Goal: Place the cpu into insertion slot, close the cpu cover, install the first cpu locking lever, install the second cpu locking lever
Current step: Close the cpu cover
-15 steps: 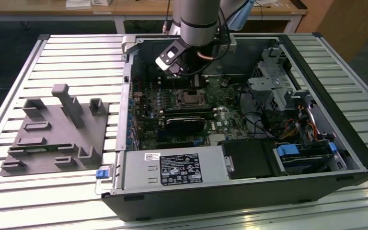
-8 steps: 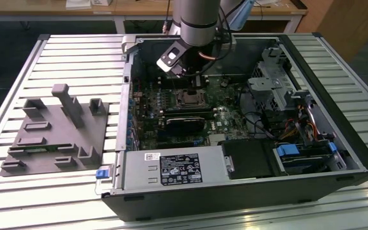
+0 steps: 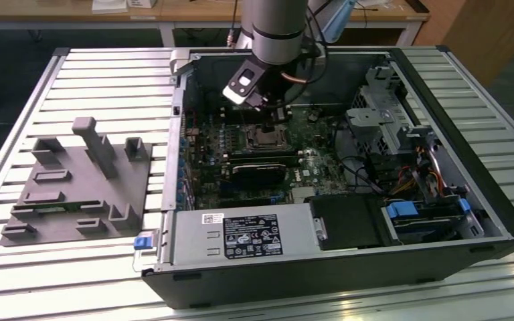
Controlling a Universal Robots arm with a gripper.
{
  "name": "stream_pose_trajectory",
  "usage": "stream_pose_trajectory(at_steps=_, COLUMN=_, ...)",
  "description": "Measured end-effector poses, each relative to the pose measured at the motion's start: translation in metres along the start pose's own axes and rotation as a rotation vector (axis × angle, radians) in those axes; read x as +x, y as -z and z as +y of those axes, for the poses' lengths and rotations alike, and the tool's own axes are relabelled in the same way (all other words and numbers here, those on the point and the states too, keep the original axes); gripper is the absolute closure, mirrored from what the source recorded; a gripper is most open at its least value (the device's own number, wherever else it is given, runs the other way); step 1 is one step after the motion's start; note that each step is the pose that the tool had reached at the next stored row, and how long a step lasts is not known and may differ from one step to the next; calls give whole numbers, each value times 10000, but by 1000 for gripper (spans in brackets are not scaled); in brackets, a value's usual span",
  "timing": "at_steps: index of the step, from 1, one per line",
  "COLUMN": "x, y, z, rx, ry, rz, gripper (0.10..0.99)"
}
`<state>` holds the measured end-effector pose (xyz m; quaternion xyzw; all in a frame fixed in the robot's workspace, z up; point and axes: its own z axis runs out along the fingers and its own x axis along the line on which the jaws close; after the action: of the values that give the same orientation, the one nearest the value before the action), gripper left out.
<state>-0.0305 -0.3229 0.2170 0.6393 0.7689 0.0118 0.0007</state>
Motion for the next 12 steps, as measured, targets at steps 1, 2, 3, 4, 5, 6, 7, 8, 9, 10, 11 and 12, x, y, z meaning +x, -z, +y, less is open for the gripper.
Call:
stream_pose_trajectory(at_steps=1, x=0, y=0, z=0, rx=4, ry=181, rz=-2, gripper=980)
stream_pose_trajectory(at_steps=2, x=0, y=0, z=0, rx=7, ry=360, rz=-3, gripper=980)
stream_pose_trajectory(at_steps=3, x=0, y=0, z=0, rx=10, ry=541, rz=-2, gripper=980)
stream_pose_trajectory(at_steps=4, x=0, y=-1, z=0, rx=13, ry=720, rz=-2, gripper=980)
stream_pose_trajectory(at_steps=5, x=0, y=-1, z=0, rx=16, ry=916, rz=-2, gripper=980)
stream_pose_trajectory(at_steps=6, x=0, y=-1, z=0, rx=20, ry=1096, rz=-2, gripper=980)
stream_pose_trajectory(at_steps=7, x=0, y=-2, z=0, rx=23, ry=1276, rz=-1, gripper=980)
stream_pose_trajectory(at_steps=8, x=0, y=-2, z=0, rx=26, ry=1457, rz=-1, gripper=980)
stream_pose_trajectory(at_steps=9, x=0, y=-2, z=0, rx=29, ry=1635, rz=-1, gripper=980)
stream_pose_trajectory(at_steps=10, x=0, y=-2, z=0, rx=32, ry=1816, rz=-1, gripper=980)
stream_pose_trajectory(at_steps=11, x=0, y=-2, z=0, rx=35, ry=1995, rz=-2, gripper=980)
stream_pose_trajectory(at_steps=12, x=0, y=-2, z=0, rx=39, ry=2175, rz=-2, gripper=980)
